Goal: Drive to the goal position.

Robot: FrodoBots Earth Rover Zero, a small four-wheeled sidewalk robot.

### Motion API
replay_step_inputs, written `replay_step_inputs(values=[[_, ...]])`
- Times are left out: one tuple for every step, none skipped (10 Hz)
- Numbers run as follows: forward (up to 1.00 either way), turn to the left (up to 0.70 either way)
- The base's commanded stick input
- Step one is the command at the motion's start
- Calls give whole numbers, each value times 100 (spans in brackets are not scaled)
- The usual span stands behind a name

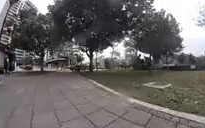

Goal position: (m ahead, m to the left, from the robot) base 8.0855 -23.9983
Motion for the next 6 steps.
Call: replay_step_inputs(values=[[0,-100],[0,-100],[0,-100],[0,-100],[0,-100],[0,-100]])
